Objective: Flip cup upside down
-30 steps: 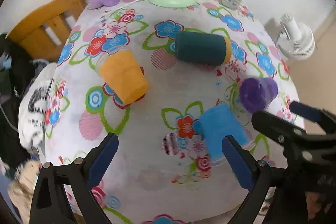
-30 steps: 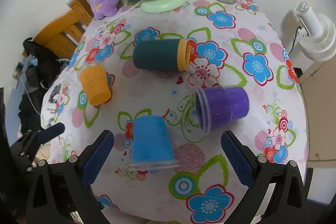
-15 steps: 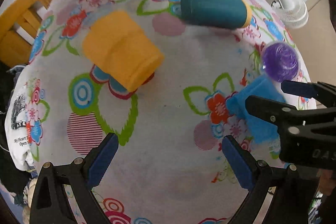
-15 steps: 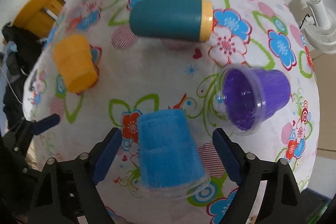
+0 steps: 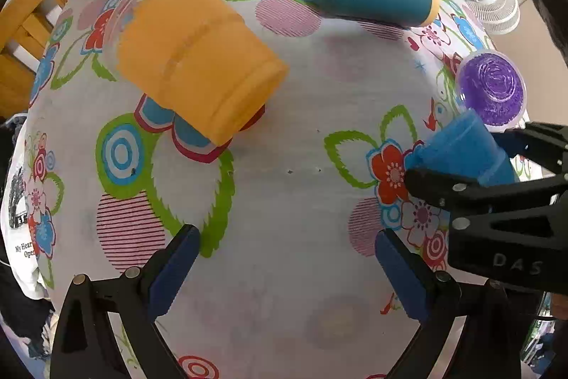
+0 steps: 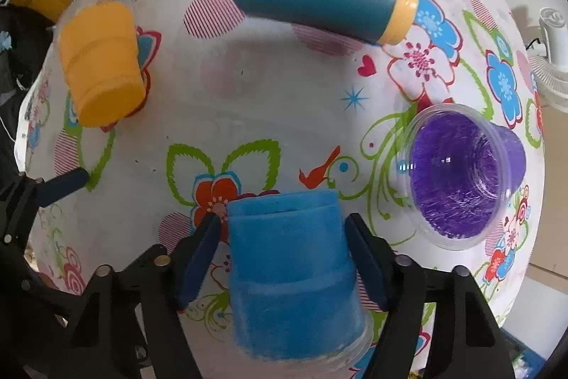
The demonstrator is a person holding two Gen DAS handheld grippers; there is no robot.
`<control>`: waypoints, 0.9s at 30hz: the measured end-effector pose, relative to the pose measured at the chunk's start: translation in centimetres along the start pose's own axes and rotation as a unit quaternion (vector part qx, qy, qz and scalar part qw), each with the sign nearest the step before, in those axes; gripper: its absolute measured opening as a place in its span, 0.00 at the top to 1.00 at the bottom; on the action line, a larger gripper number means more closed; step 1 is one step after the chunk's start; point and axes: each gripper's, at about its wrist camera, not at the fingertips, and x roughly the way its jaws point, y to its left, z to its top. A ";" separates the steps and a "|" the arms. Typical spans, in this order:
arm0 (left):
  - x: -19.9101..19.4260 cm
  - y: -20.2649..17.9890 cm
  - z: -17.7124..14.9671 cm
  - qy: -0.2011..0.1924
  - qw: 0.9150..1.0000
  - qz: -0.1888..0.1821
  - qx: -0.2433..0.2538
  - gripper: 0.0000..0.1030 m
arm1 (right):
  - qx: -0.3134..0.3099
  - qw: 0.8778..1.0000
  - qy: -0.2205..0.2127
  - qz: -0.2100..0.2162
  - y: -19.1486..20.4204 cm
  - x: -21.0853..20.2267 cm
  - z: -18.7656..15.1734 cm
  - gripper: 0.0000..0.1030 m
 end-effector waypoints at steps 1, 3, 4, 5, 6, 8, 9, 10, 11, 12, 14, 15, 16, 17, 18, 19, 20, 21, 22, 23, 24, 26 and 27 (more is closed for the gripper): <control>0.0 0.1 0.0 -0.001 1.000 -0.002 -0.002 0.03 | 0.001 1.000 0.004 0.004 0.0 0.2 0.0 0.38; 0.0 0.5 0.3 -0.001 1.000 -0.004 -0.005 0.03 | 0.000 1.000 0.003 0.004 0.0 0.3 0.1 0.39; 0.1 0.4 0.3 -0.002 1.000 -0.005 -0.006 0.03 | -0.003 1.000 0.001 0.004 0.1 0.3 0.1 0.39; 0.1 0.4 0.3 -0.001 1.000 -0.005 -0.007 0.03 | -0.006 1.000 -0.002 0.003 0.1 0.3 0.1 0.39; 0.1 0.4 0.3 -0.001 1.000 -0.004 -0.007 0.03 | -0.008 1.000 -0.003 0.002 0.2 0.2 0.0 0.39; -0.3 0.8 0.4 0.000 1.000 -0.003 -0.008 0.03 | -0.010 1.000 -0.010 0.001 1.0 -0.4 -0.2 0.39; -0.5 1.0 0.6 0.000 1.000 -0.004 -0.009 0.03 | -0.010 1.000 -0.013 0.001 1.0 -0.7 -0.1 0.39; -0.6 1.2 0.5 -0.001 1.000 -0.005 -0.011 0.03 | -0.010 1.000 -0.019 0.002 0.8 -1.3 -0.3 0.39; -1.0 1.2 0.6 -0.002 1.000 -0.006 -0.013 0.03 | -0.010 1.000 -0.025 0.003 0.8 -1.7 -0.4 0.39; -1.4 1.2 0.6 -0.005 1.000 -0.006 -0.016 0.03 | -0.009 0.999 -0.034 0.004 0.7 -2.3 -1.0 0.39; -2.4 1.4 0.6 -0.012 1.000 -0.004 -0.020 0.03 | -0.007 0.998 -0.056 0.007 0.6 -3.6 -1.3 0.39; -2.9 1.4 0.7 -0.017 1.000 -0.003 -0.023 0.03 | -0.007 0.998 -0.065 0.009 0.5 -4.2 -1.4 0.39; -3.4 1.4 0.8 -0.023 0.999 -0.001 -0.025 0.03 | -0.006 0.997 -0.077 0.011 0.5 -4.9 -1.6 0.39; -3.9 1.5 0.9 -0.027 0.999 0.000 -0.026 0.03 | -0.007 0.996 -0.090 0.013 0.4 -5.9 -1.7 0.39; -4.3 1.4 1.0 -0.032 0.999 0.001 -0.028 0.03 | -0.007 0.994 -0.105 0.013 0.3 -6.7 -1.9 0.39; -5.0 1.2 1.1 -0.038 0.999 0.002 -0.029 0.03 | -0.008 0.993 -0.117 0.012 0.3 -7.4 -2.1 0.39; -5.3 1.1 0.9 -0.042 0.999 0.004 -0.029 0.03 | -0.008 0.992 -0.127 0.013 0.2 -8.1 -2.3 0.39; -5.7 0.8 0.9 -0.046 0.999 0.006 -0.029 0.03 | -0.007 0.990 -0.141 0.016 0.2 -8.6 -2.6 0.39; -6.2 0.6 1.0 -0.050 0.998 0.008 -0.028 0.03 | -0.006 0.989 -0.149 0.018 -0.2 -8.9 -2.9 0.39; -6.8 0.4 1.0 -0.055 0.998 0.012 -0.028 0.03 | -0.004 0.987 -0.161 0.023 -0.4 -9.7 -3.2 0.39; -7.2 0.2 1.0 -0.059 0.998 0.016 -0.029 0.03 | -0.001 0.984 -0.175 0.027 -0.5 -10.4 -3.5 0.39; -8.0 -0.2 1.1 -0.067 0.997 0.018 -0.031 0.03 | 0.003 0.980 -0.195 0.033 -1.0 -10.8 -3.4 0.39; -8.3 -0.3 1.1 -0.070 0.997 0.017 -0.031 0.03 | 0.003 0.978 -0.205 0.035 -0.7 -11.2 -3.3 0.39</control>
